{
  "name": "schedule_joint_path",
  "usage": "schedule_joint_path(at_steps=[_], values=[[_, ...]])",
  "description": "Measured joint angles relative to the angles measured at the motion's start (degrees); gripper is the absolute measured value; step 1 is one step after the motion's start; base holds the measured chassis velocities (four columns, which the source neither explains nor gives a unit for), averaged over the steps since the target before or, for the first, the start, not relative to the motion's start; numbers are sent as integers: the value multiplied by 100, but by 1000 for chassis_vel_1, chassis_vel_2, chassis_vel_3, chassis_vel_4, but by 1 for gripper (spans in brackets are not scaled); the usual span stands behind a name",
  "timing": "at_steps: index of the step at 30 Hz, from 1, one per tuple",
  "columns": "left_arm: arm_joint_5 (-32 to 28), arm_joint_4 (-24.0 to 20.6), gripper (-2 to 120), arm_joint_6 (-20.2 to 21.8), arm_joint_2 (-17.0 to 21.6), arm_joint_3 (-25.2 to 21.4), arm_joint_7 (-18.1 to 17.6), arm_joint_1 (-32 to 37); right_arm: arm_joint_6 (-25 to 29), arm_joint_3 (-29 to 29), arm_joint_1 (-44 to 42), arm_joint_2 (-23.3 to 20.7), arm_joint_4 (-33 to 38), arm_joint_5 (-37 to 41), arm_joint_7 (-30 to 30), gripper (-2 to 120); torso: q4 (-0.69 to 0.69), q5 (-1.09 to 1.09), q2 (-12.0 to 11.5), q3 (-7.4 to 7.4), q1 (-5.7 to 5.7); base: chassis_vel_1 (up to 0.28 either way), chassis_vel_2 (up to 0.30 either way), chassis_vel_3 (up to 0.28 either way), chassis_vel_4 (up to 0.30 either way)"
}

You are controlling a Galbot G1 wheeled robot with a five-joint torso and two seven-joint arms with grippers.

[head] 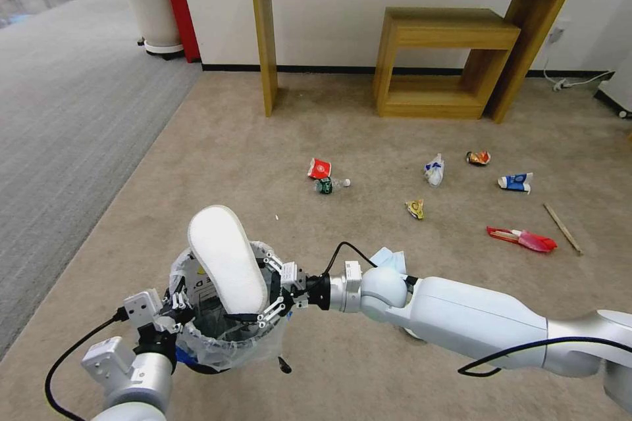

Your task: Pick up the trash bin and place the garbage on the floor into it.

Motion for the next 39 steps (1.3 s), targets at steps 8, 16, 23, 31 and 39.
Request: schedule_joint_path(at_steps=[8, 16, 23, 31, 39], values=[[-81, -51, 3, 2, 2, 12, -6, -53, 16, 90, -176, -93, -22, -111, 20, 95, 0, 0, 0, 0, 0, 0, 0, 0, 0], [-57, -122, 3, 18, -13, 182, -12, -12, -17, 82, -203, -103, -169, -424, 297, 91, 1, 1, 0, 0, 0, 0, 0, 0, 0], [0, -149, 3, 19, -58, 390, 14, -39, -30, 5, 6, -30, -325, -594, 458, 87, 0, 0, 0, 0, 1, 0, 0, 0, 0], [-158, -99, 3, 58, -2, 291, -9, -181, -18, -75, 125, -1, -259, -530, 402, 89, 0, 0, 0, 0, 1, 0, 0, 0, 0], [-286, 127, 3, 71, 48, 185, -76, -380, -124, -65, 227, -35, 10, -415, 238, 100, 0, -1, 0, 0, 1, 0, 0, 0, 0]])
